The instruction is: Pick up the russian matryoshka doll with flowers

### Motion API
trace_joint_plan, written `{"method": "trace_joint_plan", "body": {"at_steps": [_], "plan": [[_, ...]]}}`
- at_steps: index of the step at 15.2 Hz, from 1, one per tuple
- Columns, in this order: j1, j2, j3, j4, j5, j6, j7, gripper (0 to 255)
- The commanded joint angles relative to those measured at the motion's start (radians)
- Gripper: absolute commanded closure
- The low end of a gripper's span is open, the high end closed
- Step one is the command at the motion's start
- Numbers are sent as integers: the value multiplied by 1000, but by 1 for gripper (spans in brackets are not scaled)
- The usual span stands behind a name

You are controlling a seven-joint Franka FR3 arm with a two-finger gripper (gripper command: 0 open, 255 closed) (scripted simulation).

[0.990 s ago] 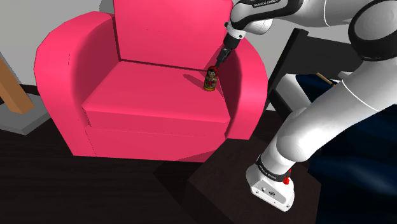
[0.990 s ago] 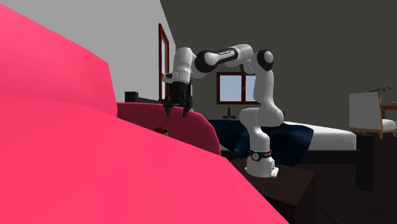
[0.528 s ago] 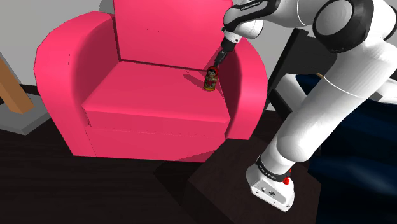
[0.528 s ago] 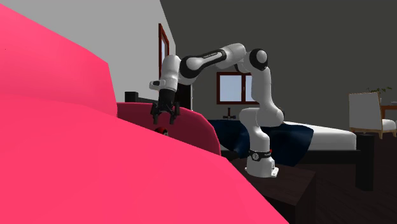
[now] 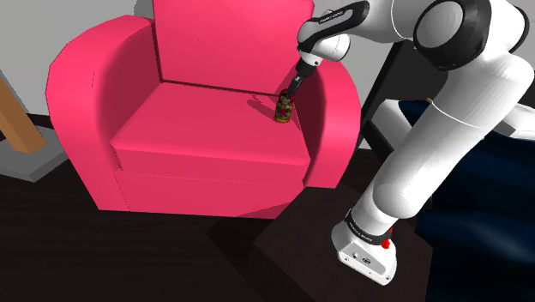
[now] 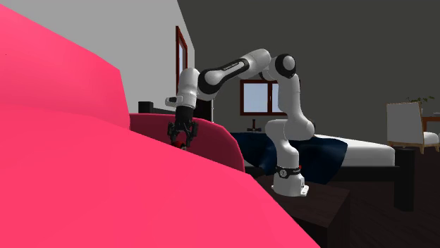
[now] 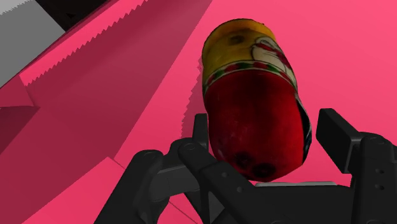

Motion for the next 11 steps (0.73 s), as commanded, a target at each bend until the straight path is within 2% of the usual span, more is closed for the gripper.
{"method": "trace_joint_plan", "body": {"at_steps": [1, 9, 11], "plan": [[0, 1, 0, -3, 0, 2, -1, 255], [0, 3, 0, -3, 2, 4, -2, 255], [0, -9, 1, 12, -11, -21, 10, 255]]}}
